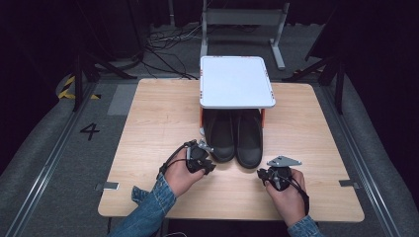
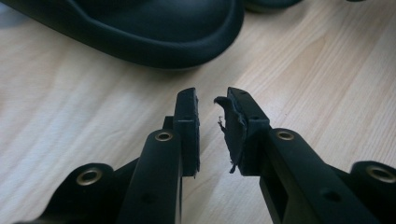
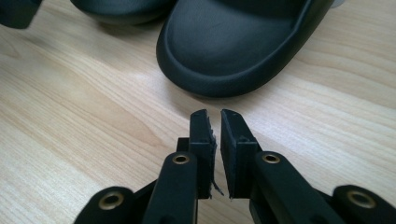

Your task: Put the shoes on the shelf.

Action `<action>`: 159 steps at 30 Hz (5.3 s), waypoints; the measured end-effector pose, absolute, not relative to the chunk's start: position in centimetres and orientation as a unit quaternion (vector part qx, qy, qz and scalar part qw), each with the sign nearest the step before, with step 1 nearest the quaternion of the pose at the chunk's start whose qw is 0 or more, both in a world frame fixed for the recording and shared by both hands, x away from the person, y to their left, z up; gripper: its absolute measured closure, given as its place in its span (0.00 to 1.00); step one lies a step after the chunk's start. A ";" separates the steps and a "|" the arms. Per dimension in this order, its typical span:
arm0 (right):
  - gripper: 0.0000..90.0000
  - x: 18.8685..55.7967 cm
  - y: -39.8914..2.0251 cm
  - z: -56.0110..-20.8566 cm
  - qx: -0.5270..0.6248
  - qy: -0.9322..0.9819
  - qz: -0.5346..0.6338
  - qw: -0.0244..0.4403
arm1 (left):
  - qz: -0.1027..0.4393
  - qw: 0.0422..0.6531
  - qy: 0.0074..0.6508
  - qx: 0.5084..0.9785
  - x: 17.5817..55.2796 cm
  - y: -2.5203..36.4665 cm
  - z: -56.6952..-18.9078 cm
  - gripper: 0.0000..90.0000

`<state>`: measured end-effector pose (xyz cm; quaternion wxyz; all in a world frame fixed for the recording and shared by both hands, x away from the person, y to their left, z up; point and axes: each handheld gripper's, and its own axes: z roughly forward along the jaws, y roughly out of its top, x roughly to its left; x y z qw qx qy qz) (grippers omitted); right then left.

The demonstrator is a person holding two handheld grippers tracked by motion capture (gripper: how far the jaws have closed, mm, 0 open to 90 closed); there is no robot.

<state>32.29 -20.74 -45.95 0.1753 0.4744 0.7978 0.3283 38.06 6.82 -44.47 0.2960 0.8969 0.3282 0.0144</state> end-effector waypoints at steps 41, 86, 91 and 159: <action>1.00 37.9 -19.4 -44.6 0.510 0.788 0.321 0.128 | -0.001 0.280 0.357 0.891 41.4 4.0 -45.4 0.90; 1.00 44.3 -18.5 -44.8 0.557 0.762 0.310 0.111 | -0.017 0.303 0.408 0.861 47.5 5.0 -45.0 0.92; 1.00 44.6 -18.3 -44.7 0.552 0.768 0.304 0.112 | -0.013 0.306 0.410 0.859 47.1 5.3 -45.0 0.86; 0.21 38.7 -40.5 -46.6 0.458 0.801 0.351 0.162 | 0.123 0.294 0.469 0.823 39.0 28.3 -45.5 0.19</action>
